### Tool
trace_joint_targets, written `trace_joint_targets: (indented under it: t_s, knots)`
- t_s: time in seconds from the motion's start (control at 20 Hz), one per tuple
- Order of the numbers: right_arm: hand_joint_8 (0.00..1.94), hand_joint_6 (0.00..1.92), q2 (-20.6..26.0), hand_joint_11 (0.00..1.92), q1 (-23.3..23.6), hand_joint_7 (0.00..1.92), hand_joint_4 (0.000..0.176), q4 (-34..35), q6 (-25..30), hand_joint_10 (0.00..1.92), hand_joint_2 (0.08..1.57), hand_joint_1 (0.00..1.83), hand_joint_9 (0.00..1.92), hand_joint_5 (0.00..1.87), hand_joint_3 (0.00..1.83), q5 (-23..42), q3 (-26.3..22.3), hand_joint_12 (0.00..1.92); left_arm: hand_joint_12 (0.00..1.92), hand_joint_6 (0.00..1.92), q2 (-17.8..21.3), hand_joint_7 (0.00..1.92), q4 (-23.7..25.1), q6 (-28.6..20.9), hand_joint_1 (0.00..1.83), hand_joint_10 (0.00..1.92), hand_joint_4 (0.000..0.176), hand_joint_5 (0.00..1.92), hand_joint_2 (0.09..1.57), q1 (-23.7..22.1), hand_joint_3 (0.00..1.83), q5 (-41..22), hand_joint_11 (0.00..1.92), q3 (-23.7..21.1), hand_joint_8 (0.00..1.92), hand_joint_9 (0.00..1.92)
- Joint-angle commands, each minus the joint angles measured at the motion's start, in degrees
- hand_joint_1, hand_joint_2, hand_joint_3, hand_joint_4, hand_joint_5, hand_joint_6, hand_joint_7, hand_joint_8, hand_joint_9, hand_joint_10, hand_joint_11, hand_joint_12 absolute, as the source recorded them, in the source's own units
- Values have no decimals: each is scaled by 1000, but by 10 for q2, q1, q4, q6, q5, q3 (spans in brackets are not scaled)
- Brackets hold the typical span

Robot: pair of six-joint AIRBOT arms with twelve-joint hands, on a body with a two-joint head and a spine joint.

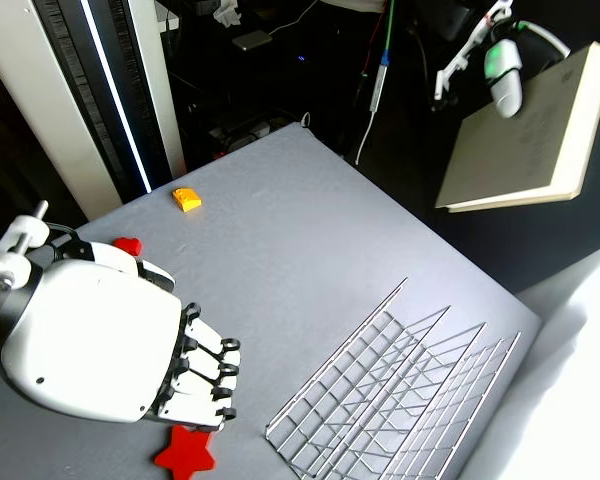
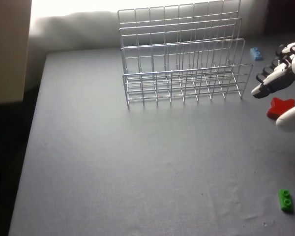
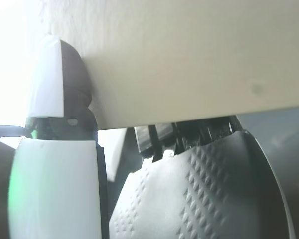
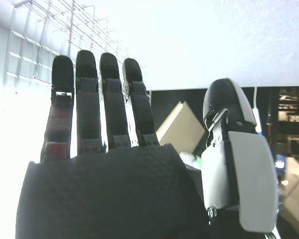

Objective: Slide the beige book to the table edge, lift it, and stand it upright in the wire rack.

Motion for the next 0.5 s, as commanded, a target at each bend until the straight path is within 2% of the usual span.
trace_joint_targets:
  t_s: [0.0, 0.1, 0.25, 0.4, 0.45]
  knots:
    - [0, 0, 4, 21, 3, 335, 0, -1, 17, 2, 1152, 195, 351, 338, 0, -44, 6, 984, 1613, 1393, 12, 569, -6, -19, 1472, 1404, 0, 695, 1229, -7, 1, -99, 705, 2, 1361, 650]
    - [3, 0, 5, 10, 0, 342, 0, -12, 60, 1, 1153, 220, 352, 337, 0, -40, 12, 980, 1575, 1358, 15, 564, -4, -52, 1472, 1409, 0, 719, 1223, -9, 0, -126, 735, 8, 1356, 647]
    - [1, 1, 9, 0, 0, 342, 0, -55, 128, 2, 1149, 217, 349, 333, 0, -16, 12, 999, 1569, 1344, 16, 574, -1, -61, 1473, 1395, 0, 721, 1218, -11, 0, -135, 744, 5, 1342, 663]
    - [2, 2, 11, 9, -2, 351, 0, -59, 155, 5, 1150, 219, 361, 339, 0, 0, 13, 1008, 1558, 1334, 14, 574, 23, -30, 1473, 1395, 0, 724, 1216, -24, 0, -143, 761, 1, 1333, 666]
    - [0, 1, 11, 1, -2, 340, 0, -59, 160, 1, 1152, 223, 353, 335, 1, 0, 13, 1003, 1496, 1216, 10, 662, 35, -40, 1481, 1298, 0, 813, 1173, -25, 0, -149, 842, 2, 1265, 764]
